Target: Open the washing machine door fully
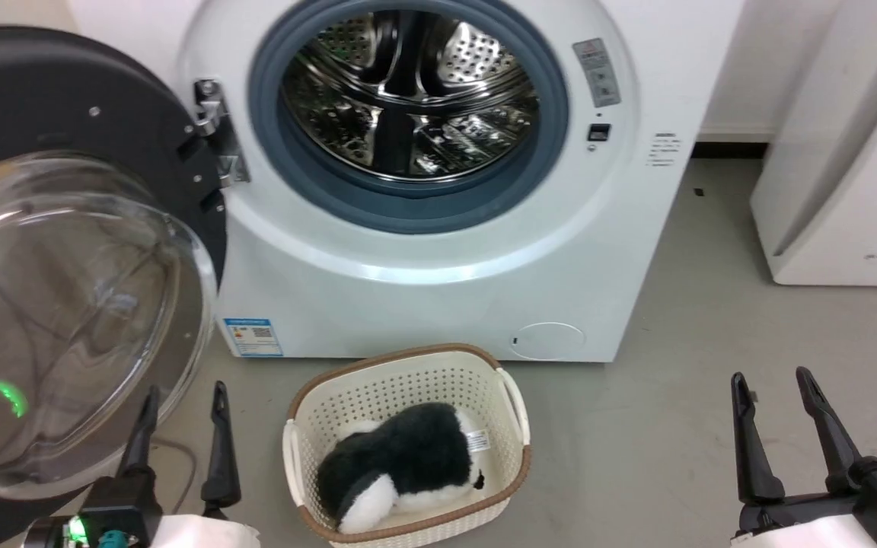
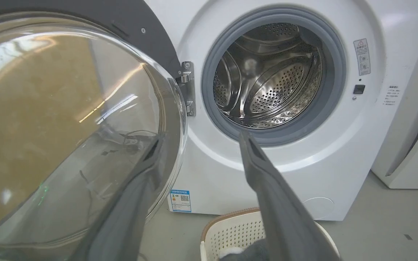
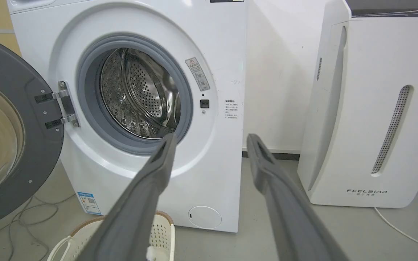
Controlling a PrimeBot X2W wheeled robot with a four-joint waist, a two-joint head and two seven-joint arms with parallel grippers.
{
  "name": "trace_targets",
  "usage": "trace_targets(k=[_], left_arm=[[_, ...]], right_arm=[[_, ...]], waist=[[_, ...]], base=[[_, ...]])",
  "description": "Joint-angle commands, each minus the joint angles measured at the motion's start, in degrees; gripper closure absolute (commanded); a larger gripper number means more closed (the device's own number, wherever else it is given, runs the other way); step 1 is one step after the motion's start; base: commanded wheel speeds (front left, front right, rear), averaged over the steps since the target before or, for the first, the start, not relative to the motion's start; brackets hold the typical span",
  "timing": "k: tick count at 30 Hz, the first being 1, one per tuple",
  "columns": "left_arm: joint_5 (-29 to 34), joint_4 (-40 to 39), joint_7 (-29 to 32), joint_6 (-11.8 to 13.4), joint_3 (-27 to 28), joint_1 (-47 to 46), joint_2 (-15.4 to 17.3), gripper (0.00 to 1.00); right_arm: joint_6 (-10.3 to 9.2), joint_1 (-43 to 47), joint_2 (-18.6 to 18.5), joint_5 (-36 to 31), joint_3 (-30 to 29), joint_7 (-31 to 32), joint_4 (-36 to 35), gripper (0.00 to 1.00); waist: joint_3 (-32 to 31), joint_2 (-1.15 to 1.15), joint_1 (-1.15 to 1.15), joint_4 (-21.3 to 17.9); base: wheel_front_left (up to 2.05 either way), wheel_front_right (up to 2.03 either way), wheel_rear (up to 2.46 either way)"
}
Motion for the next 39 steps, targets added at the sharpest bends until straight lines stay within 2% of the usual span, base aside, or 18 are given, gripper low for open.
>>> trace_targets(k=[1,16,17,39], left_arm=[[0.5,0.3,-0.3,0.3,-0.3,0.4,0.1,0.0],[0.1,2.3,-0.3,0.5,-1.4,0.3,0.1,0.0],[0.2,2.2,0.1,0.2,-1.3,0.0,0.0,1.0],[0.5,1.7,2.1,0.3,-1.8,-0.4,0.0,1.0]], right_arm=[[0.3,0.8,0.2,0.0,0.2,-0.2,-0.3,0.0],[0.3,1.1,0.2,0.1,0.1,-0.2,-0.4,0.0],[-0.02,0.3,0.0,0.0,0.1,0.0,-0.1,1.0],[-0.04,-0.3,0.0,-0.7,0.6,2.1,0.2,1.0]], waist=[[0.1,0.0,0.0,-0.8],[0.4,0.0,0.0,-3.5],[0.4,0.0,0.0,-3.5],[0.3,0.0,0.0,-3.2]], base=[[0.0,0.0,0.0],[0.0,0.0,0.0],[0.0,0.0,0.0],[0.0,0.0,0.0]])
